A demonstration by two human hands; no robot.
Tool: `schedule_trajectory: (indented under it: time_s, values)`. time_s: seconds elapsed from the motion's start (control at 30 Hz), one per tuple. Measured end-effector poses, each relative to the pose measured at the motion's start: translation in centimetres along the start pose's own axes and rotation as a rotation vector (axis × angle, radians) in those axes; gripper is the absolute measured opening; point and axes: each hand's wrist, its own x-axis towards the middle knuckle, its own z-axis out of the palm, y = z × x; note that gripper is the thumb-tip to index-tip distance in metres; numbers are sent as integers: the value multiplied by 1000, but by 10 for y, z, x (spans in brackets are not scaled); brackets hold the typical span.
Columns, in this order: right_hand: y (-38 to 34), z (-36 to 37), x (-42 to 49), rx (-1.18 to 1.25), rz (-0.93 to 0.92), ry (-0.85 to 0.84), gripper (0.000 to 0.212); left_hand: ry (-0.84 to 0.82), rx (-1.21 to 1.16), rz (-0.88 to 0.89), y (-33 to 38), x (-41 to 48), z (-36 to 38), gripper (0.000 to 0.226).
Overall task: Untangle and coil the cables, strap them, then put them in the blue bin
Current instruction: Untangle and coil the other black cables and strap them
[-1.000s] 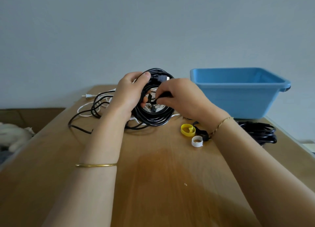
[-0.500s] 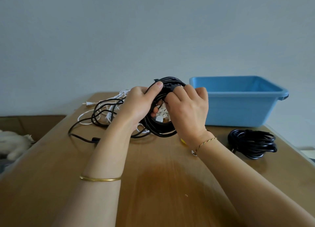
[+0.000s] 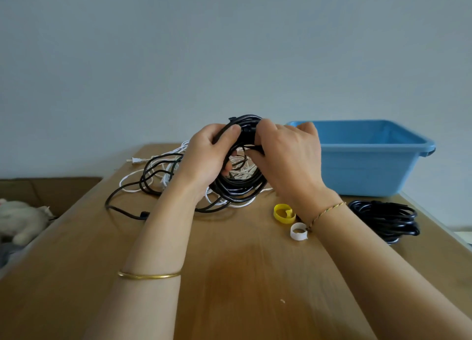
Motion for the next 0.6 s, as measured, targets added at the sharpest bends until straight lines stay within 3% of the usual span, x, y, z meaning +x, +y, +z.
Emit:
schedule_trajectory:
  time_s: [0.1, 0.23, 0.4, 0.6]
  values:
    - [4, -14, 9, 15, -19, -101, 15, -3, 9, -8, -1, 2, -4, 16]
    - [3, -16, 12, 185, -89, -33, 18, -30, 30, -10, 2, -1, 0, 21]
    - [7, -10, 12, 354, -90, -196, 15, -65, 141, 15, 2, -2, 2, 21]
    - [3, -7, 9, 430, -38, -130, 12, -60, 79, 11, -1, 0, 3, 20]
